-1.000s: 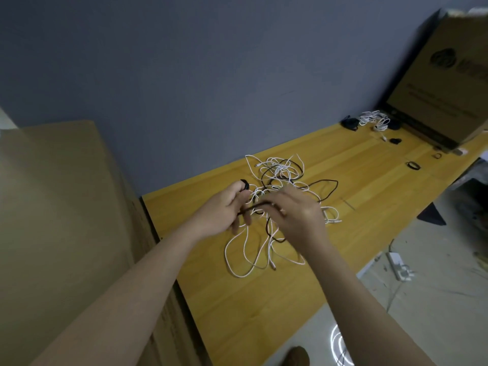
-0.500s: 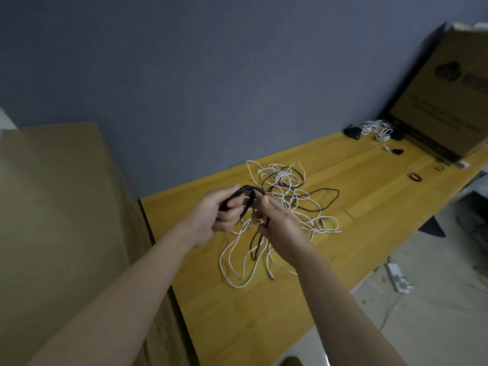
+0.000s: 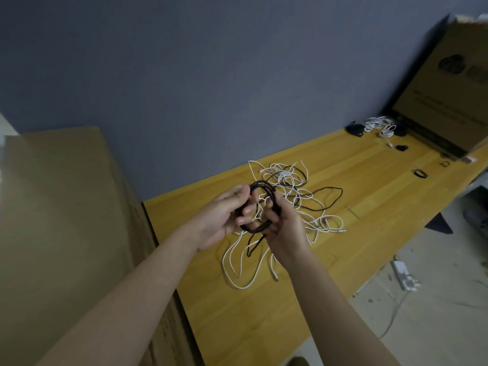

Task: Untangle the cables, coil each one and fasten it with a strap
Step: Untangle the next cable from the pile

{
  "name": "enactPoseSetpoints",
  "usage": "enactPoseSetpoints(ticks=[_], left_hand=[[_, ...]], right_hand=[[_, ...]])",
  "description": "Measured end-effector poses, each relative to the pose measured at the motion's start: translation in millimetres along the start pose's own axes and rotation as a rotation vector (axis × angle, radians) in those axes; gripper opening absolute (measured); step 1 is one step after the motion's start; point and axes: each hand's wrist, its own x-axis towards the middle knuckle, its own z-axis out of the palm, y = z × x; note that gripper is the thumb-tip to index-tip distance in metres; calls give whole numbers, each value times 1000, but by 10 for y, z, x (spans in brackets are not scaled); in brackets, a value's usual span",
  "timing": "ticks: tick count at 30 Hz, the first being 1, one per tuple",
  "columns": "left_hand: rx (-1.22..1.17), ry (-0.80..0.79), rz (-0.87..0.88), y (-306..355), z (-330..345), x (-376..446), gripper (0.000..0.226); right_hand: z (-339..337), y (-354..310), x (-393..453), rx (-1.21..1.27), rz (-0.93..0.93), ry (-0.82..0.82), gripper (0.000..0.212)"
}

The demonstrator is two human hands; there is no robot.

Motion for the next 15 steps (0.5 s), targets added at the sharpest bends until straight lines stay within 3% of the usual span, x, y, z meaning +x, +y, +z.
enactPoseSetpoints(ticks=[5, 10, 15], left_hand=[[-14, 83, 59, 39, -17, -7, 26], [-184, 260, 134, 65, -105, -4, 31], [-168, 380, 215, 33, -111, 27, 32]], right_hand=[[-65, -64, -15, -160, -102, -31, 26], [-426, 37, 4, -655, -244, 15, 23], [-621, 476, -51, -1129, -126, -41, 31]])
